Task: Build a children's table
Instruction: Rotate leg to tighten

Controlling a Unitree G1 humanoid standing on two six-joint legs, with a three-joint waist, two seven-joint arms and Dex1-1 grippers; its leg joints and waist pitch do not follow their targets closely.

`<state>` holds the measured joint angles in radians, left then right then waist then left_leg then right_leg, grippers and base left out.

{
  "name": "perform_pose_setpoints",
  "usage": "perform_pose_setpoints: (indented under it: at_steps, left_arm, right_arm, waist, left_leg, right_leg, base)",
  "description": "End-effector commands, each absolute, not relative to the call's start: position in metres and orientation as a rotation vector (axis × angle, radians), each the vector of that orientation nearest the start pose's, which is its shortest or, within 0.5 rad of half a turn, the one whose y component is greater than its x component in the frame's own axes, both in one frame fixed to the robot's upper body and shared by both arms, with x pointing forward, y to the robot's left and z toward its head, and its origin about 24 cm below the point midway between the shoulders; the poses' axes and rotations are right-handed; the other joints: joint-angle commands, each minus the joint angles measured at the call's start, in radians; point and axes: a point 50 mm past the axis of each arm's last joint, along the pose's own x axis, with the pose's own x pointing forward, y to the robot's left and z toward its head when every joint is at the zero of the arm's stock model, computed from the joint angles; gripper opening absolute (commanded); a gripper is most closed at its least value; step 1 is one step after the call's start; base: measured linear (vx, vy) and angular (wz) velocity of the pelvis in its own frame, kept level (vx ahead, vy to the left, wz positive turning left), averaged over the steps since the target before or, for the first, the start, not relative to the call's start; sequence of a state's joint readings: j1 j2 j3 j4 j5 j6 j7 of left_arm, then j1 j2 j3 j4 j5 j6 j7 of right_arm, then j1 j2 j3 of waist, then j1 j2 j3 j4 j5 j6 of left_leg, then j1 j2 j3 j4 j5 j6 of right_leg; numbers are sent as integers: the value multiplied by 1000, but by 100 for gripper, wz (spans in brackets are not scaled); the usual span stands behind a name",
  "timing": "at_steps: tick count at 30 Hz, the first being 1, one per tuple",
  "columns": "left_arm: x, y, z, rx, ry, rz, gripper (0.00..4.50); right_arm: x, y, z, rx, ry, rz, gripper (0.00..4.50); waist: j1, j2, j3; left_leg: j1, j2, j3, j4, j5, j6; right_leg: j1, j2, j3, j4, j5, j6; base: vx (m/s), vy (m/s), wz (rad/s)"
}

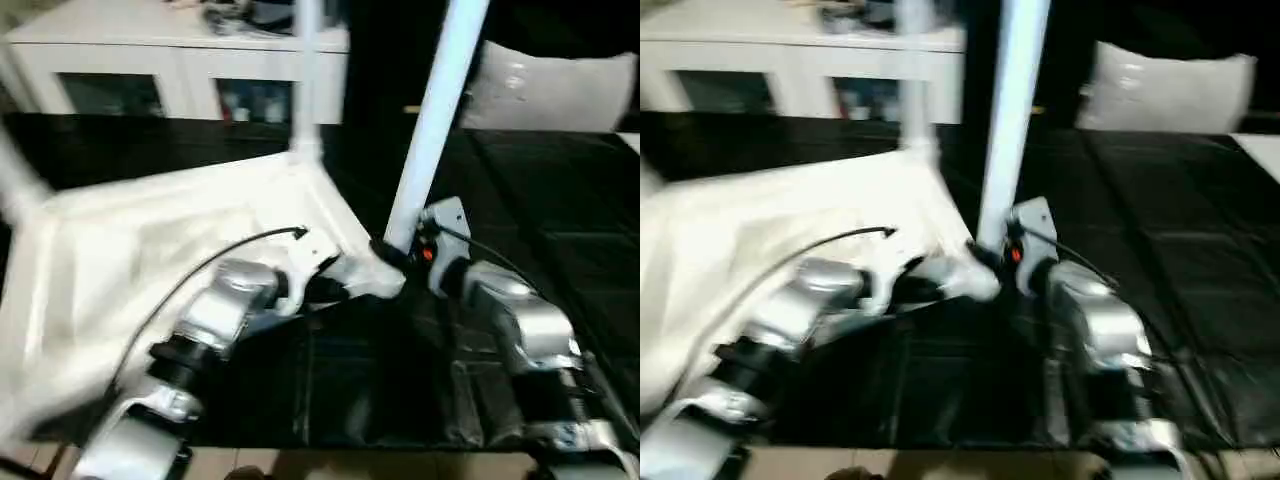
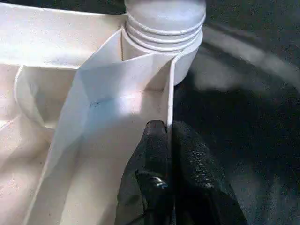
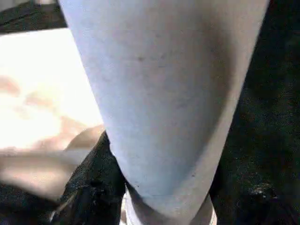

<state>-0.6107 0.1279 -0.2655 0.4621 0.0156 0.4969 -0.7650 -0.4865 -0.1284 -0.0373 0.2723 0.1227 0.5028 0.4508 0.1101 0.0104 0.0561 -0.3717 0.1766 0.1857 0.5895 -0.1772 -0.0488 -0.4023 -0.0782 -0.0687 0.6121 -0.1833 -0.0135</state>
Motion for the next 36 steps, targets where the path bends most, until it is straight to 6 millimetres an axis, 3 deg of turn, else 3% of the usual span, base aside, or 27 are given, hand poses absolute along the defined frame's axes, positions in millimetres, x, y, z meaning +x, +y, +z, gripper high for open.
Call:
perform_pose_setpoints:
  at_steps: [1,3,7,9,14,17,21,24,25,30,36]
  left_arm:
    - [338,63,80,219,376,-921,0]
    - [337,61,81,218,374,-925,0]
    - [339,68,81,273,356,-909,0]
    - [340,72,81,303,349,-905,0]
    - [338,80,79,336,343,-964,0]
    - [333,88,77,394,339,-1056,0]
    - [329,94,74,431,354,-1121,0]
    - [323,98,73,468,346,-1207,0]
    - [318,99,73,473,340,-1278,0]
    - [311,103,73,491,341,-1372,0]
    - [308,109,71,519,372,-1429,0]
  right_arm:
    - [323,-93,67,131,331,658,268]
    - [323,-90,69,143,324,660,289]
    - [321,-93,76,139,279,707,324]
    - [320,-95,79,120,254,743,336]
    - [319,-115,84,70,232,817,389]
    - [319,-137,90,6,226,904,417]
    - [320,-150,93,-44,227,951,448]
    - [319,-160,93,-104,247,1001,448]
    - [317,-163,92,-120,248,1056,448]
    - [312,-167,89,-114,266,1169,412]
    - [306,-167,84,-104,288,1269,351]
  waist:
    - [7,-8,-73]
    - [9,-8,-73]
    - [7,-3,-72]
    - [8,-2,-70]
    - [8,-6,-70]
    - [9,-5,-73]
    - [13,-3,-73]
    - [15,-2,-72]
    - [16,-6,-72]
    - [40,-3,-72]
    - [51,-3,-71]
  left_leg:
    - [8,45,-25,-68,-171,1]
    - [6,46,-24,-67,-130,29]
    - [10,50,-25,-69,-138,31]
    - [12,51,-25,-71,-176,24]
    - [9,49,-25,-70,-180,27]
    - [9,51,-24,-66,-152,39]
    - [10,53,-24,-63,-145,57]
    - [11,55,-24,-63,-157,50]
    - [13,56,-22,-63,-166,48]
    - [15,60,-20,-60,-175,51]
    - [14,61,-22,-63,-199,37]
  right_leg:
    - [51,-82,50,-79,-195,-177]
    - [54,-78,50,-73,-137,-187]
    - [53,-75,48,-70,-125,-200]
    - [53,-78,49,-76,-163,-192]
    - [58,-78,49,-78,-180,-180]
    - [56,-77,49,-70,-128,-198]
    - [55,-78,47,-66,-95,-225]
    - [55,-79,46,-66,-119,-232]
    - [54,-79,47,-68,-127,-233]
    - [49,-80,48,-63,-134,-243]
    - [48,-81,48,-66,-181,-230]
  base:
    - [0,0,0]
    - [0,0,0]
    - [0,0,0]
    - [0,0,0]
    - [0,0,0]
    - [0,0,0]
    - [0,0,0]
    - [0,0,0]
    - [0,0,0]
    - [0,0,0]
    - [0,0,0]
